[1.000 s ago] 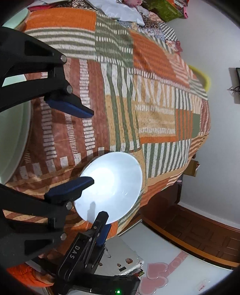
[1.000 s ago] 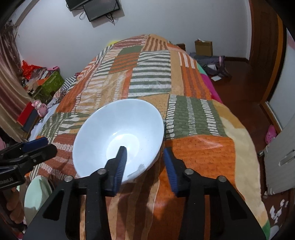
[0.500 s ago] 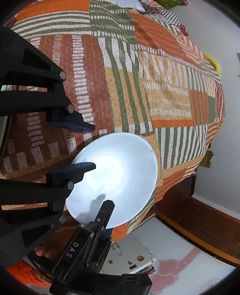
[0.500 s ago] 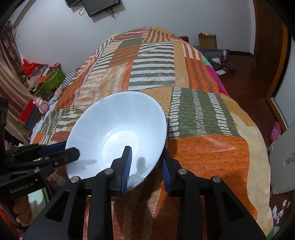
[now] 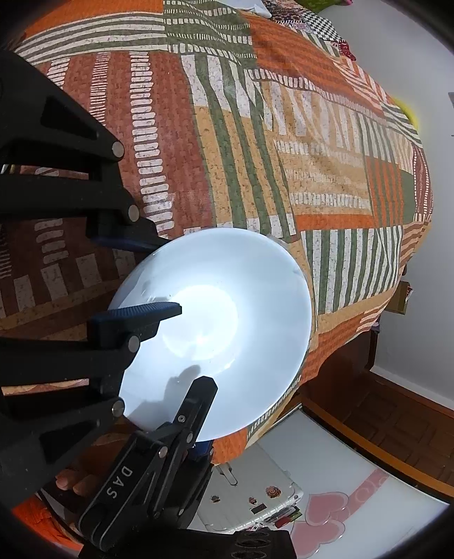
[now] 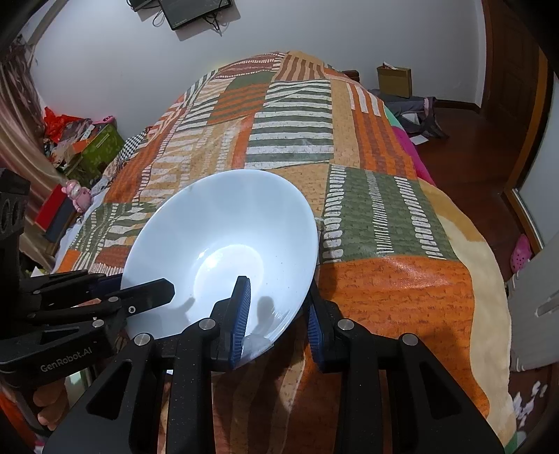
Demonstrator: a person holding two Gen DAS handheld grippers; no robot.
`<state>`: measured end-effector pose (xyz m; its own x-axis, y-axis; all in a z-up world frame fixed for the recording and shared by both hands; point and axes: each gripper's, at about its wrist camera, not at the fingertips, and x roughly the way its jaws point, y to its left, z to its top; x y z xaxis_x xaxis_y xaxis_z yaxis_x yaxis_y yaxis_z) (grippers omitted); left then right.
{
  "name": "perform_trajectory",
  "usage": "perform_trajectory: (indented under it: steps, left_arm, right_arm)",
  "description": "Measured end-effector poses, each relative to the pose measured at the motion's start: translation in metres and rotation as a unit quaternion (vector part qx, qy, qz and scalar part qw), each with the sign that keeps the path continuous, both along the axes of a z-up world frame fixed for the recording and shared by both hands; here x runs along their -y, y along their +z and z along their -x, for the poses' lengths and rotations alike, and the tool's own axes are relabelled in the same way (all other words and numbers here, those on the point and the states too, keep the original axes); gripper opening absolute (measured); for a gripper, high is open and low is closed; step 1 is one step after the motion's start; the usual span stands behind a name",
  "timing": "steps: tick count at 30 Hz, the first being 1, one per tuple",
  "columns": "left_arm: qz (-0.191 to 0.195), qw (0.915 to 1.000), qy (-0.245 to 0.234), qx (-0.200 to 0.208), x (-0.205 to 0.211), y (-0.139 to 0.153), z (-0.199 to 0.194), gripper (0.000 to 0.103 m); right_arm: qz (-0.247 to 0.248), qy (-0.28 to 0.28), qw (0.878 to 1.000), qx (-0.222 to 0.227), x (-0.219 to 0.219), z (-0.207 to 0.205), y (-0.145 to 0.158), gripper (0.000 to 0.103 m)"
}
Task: Organize plates and bowls
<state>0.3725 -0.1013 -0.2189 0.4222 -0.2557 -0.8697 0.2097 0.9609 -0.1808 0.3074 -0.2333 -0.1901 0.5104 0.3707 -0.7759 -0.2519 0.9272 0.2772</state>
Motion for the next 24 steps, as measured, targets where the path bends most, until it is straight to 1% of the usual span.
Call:
perform_trajectory:
  steps: [4,8,20,24]
  left_arm:
    - [0.001,1.0,0.0,0.006,0.0,0.005,0.006,0.027]
    - [0.001,0.9998,0.002,0.021,-0.001,0.016,0.016,0.027]
    - [0.005,0.9974,0.012,0.071,-0.011,0.067,0.057,0.027]
    - [0.006,0.9961,0.016,0.086,-0.017,0.084,0.075,0.027]
  right_arm:
    - [0.002,0.002,1.0,0.008,-0.001,0.005,0.007,0.027]
    - [0.005,0.003,1.0,0.02,-0.004,0.013,0.018,0.027]
    - [0.0,0.008,0.998,0.064,-0.014,0.044,0.061,0.027]
    - [-0.003,0.012,0.997,0.077,-0.019,0.056,0.073,0.027]
